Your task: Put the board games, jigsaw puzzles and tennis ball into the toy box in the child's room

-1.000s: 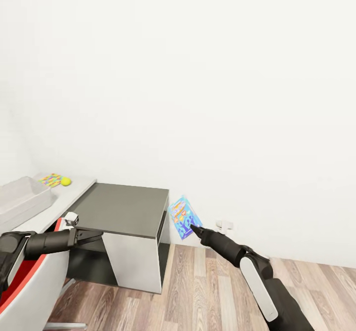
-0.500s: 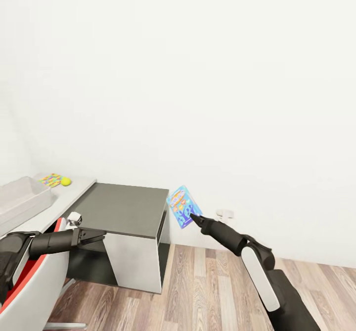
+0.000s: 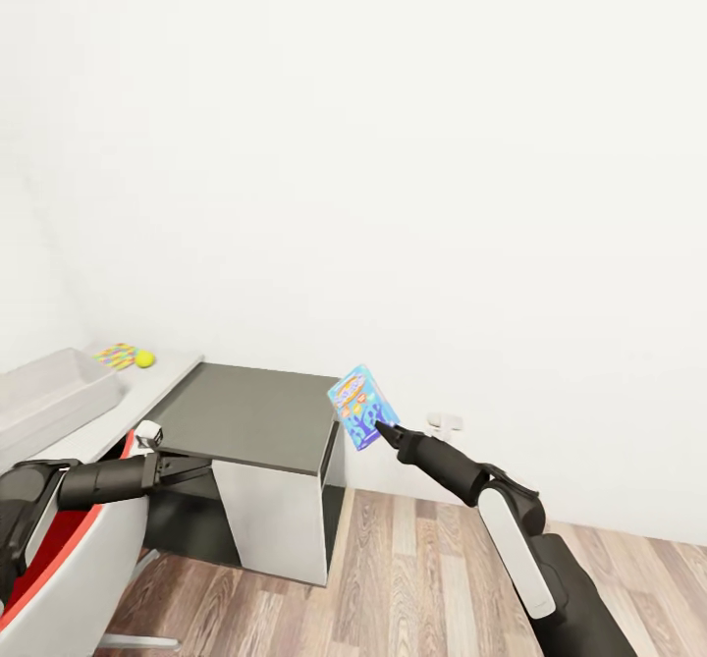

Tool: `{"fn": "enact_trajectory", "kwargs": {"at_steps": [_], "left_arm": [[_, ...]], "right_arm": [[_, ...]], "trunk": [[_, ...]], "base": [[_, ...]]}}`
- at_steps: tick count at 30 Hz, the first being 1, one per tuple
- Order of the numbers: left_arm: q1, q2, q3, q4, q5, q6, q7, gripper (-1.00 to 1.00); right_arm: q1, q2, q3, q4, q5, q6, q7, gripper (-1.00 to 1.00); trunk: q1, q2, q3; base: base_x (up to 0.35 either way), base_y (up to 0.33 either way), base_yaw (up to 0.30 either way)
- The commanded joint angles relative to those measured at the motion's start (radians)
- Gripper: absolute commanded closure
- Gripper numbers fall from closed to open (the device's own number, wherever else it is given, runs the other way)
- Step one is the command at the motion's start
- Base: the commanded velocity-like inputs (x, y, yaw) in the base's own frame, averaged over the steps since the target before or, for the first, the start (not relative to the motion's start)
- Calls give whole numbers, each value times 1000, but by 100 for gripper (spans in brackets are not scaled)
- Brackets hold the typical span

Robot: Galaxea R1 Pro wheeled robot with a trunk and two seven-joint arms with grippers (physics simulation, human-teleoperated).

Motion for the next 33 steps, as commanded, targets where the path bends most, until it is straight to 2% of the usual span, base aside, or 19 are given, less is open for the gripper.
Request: {"fn": "enact_trajectory", "kwargs": {"at_steps": [1, 16, 33], "left_arm": [[-1, 0, -1, 0, 0, 11, -4, -100], [0, 1, 1, -1, 0, 8, -7, -100], [4, 2, 9, -2, 3, 6, -13, -100]], "right_arm": [[-1, -1, 1, -1, -3, 4, 1, 100], [-1, -1, 4, -3, -3, 6, 1, 100], [-1, 1, 6, -3, -3, 15, -3, 100]], "trunk": [[1, -2, -2], [1, -2, -1], [1, -2, 0]], "base": [[0, 0, 52], [0, 0, 23], [0, 0, 273]]}}
